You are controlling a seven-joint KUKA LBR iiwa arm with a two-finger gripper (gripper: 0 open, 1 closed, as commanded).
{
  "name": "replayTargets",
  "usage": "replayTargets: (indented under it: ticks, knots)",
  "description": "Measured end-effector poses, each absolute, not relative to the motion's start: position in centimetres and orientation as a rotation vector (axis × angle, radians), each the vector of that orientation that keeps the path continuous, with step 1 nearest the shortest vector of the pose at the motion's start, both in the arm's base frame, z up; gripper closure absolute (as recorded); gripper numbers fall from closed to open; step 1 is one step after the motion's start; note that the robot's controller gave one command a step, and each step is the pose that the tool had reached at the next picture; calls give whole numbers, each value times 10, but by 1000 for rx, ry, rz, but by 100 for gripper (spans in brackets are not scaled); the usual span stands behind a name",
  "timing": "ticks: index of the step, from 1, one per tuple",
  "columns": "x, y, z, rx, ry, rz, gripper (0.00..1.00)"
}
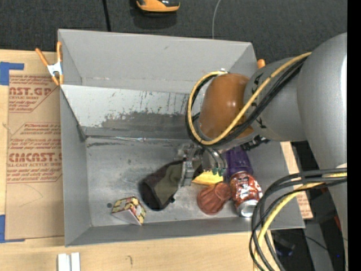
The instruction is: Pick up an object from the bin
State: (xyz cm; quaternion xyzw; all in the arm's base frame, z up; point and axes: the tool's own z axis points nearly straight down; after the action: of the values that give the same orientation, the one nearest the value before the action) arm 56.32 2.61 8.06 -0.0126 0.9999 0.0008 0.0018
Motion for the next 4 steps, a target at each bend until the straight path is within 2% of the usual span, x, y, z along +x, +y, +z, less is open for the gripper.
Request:
replayTargets:
  ticks: [2, 3, 4]
  knots:
    - [563, 26, 81, -41, 3138, 3, 100]
    - [559, 43, 110, -134, 3138, 1, 100]
    - [559, 43, 110, -134, 3138, 1, 100]
